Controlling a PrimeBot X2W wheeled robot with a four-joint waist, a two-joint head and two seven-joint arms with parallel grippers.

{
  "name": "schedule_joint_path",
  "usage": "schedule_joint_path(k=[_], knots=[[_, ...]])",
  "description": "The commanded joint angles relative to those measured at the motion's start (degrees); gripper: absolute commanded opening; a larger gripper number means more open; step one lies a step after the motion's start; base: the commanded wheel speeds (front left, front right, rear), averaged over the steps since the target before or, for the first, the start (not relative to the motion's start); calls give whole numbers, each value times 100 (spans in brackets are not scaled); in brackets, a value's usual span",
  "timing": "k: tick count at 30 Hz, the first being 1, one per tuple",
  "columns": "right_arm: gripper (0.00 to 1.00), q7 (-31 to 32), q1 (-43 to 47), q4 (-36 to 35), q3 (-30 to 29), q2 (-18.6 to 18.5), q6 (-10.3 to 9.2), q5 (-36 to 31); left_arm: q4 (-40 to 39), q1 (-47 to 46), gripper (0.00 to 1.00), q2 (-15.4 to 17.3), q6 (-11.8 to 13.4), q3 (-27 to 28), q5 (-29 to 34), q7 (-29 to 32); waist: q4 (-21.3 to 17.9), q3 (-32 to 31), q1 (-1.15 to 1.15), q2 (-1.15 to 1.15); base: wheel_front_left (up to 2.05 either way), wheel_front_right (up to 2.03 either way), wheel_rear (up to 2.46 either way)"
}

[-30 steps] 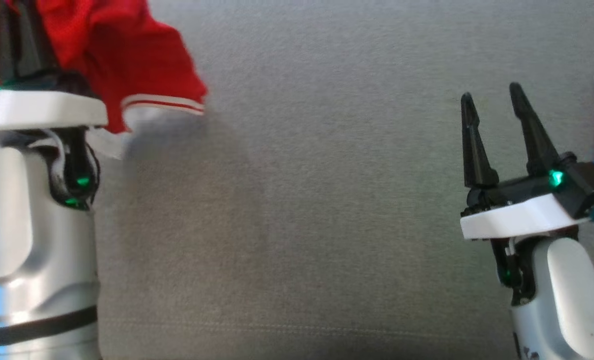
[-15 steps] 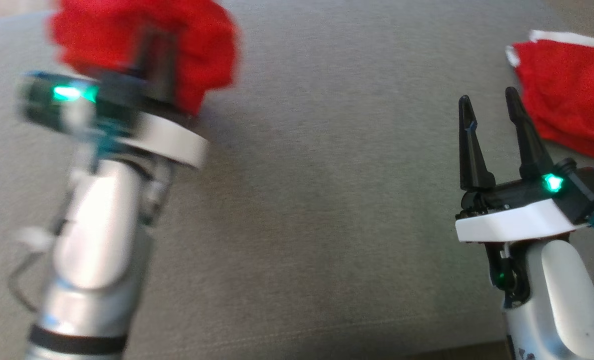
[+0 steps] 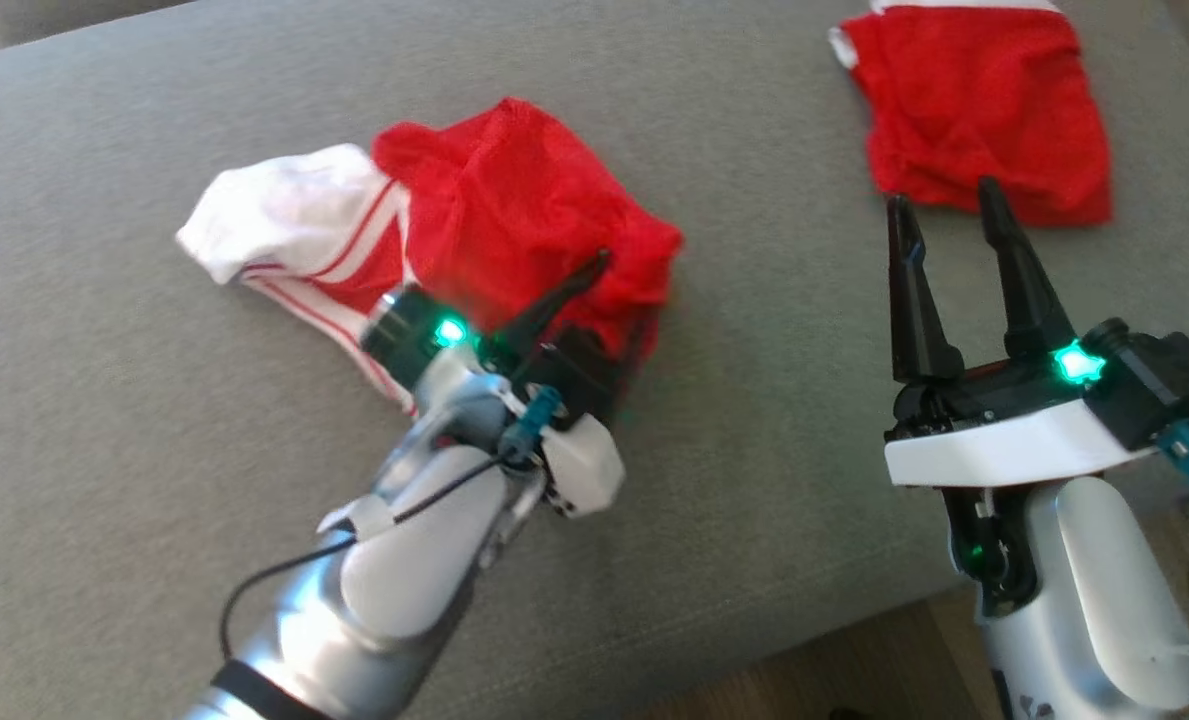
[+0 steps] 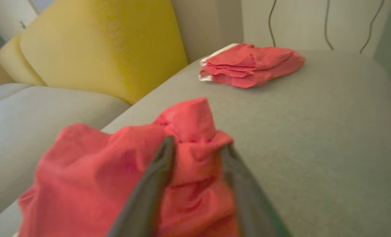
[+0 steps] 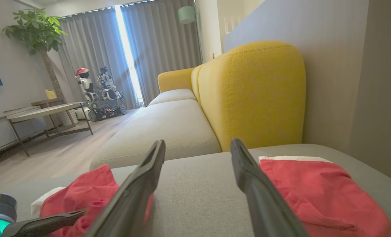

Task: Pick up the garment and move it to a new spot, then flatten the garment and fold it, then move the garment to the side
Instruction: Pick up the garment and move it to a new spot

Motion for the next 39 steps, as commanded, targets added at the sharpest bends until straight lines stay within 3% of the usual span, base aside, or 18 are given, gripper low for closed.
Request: schedule_joint_path(k=[1, 5, 10, 15, 20, 27, 39], knots=[[100, -86, -239, -157, 102, 29, -3, 47, -129, -229, 100, 7, 80, -31, -228, -47, -102, 58, 0, 0, 0, 0, 0], [100, -128, -225, -104, -7, 29, -3, 54, -81, -319, 100, 5, 302, -356, -855, -116, -6, 44, 0, 0, 0, 0, 0], [100, -119, -223, -67, -97, 29, -3, 3, -375, -406, 100, 5, 661, -270, -1636, -361, 319, -53, 0, 0, 0, 0, 0], [100, -23, -172, -74, -182, 29, -3, -116, -773, -339, 100, 39, 963, 230, -1979, -461, 769, -219, 0, 0, 0, 0, 0], [100, 87, -14, -64, -361, 29, -3, -217, -1413, 94, 100, 322, 1171, 863, -2052, -471, 1262, -404, 0, 0, 0, 0, 0], [100, 206, 215, -98, -517, 29, -3, -340, -1833, 975, 100, 519, 1244, 1511, -2091, -472, 1669, -586, 0, 0, 0, 0, 0], [100, 294, 618, -210, -652, 29, -3, -295, -2383, 2464, 100, 50, 857, 2297, -1950, -473, 1867, -773, 0, 0, 0, 0, 0]])
